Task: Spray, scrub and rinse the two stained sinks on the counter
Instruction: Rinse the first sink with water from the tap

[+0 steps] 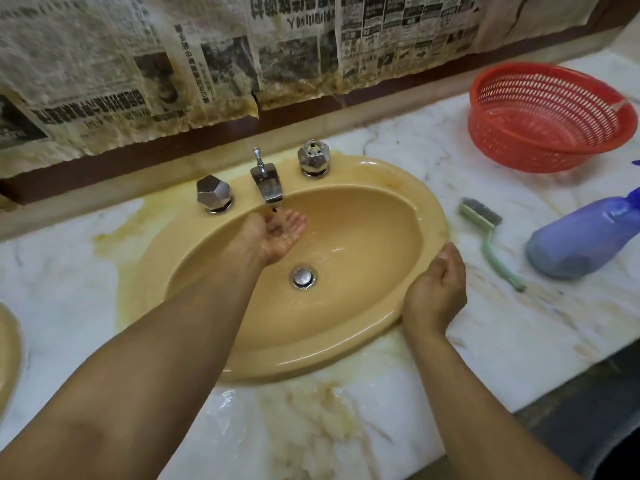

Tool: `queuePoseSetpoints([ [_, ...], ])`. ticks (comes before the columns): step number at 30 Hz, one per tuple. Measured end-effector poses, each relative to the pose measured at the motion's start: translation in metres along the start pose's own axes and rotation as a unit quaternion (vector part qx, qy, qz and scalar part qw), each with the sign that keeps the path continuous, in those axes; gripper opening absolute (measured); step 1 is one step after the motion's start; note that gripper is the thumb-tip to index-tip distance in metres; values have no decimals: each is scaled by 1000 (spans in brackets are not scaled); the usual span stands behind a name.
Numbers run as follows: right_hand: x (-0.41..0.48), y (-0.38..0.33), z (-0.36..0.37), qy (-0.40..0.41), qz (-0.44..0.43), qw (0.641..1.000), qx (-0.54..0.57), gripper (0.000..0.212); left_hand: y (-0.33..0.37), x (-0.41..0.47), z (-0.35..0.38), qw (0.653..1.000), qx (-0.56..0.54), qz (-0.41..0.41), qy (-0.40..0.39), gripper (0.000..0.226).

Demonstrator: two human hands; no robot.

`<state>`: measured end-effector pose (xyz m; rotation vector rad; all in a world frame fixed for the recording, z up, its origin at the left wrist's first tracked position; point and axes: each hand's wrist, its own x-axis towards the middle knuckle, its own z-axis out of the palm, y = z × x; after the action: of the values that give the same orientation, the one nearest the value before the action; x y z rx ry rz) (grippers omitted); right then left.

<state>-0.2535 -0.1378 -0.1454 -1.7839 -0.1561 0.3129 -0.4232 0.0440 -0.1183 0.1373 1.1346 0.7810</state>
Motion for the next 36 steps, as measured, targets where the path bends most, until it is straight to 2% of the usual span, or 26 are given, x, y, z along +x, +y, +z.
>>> queuePoseSetpoints([
  [8, -2, 5, 5, 28, -23, 999, -35, 37, 4, -8, 10, 998, 61, -29, -16, 30],
  [12, -1, 7, 0, -13, -65, 992, -112, 42, -32, -52, 36, 982, 145, -80, -93, 38],
  [14, -13, 12, 1, -78, -123, 961, -234, 59, -53, -77, 51, 960, 236, -90, -123, 47],
  [16, -26, 18, 10, -109, -146, 913, -364, 80, -69, -94, 58, 939, 310, -79, -125, 50],
  [19, -5, 2, 28, -110, -111, 868, -471, 92, -78, -105, 49, 924, 368, -22, -103, 45],
  [21, 29, -12, 34, -123, -77, 857, -495, 102, -68, -103, 36, 921, 382, 15, -79, 42],
  [24, 35, -10, 30, -128, -76, 863, -482, 103, -39, -85, 11, 937, 347, 28, -30, 39],
  [28, -62, 7, 20, -86, -92, 900, -418, 91, 3, -26, -7, 976, 217, -24, 15, 32],
  [30, -89, 12, 21, -87, -89, 908, -399, 91, 13, -2, -1, 983, 177, -56, 15, 29],
  [33, -52, 10, 22, -101, -72, 919, -373, 95, 12, 15, 10, 977, 193, -92, -17, 37],
  [36, 9, 8, 15, -106, -96, 925, -353, 82, 15, 22, 13, 971, 203, -119, -52, 45],
])
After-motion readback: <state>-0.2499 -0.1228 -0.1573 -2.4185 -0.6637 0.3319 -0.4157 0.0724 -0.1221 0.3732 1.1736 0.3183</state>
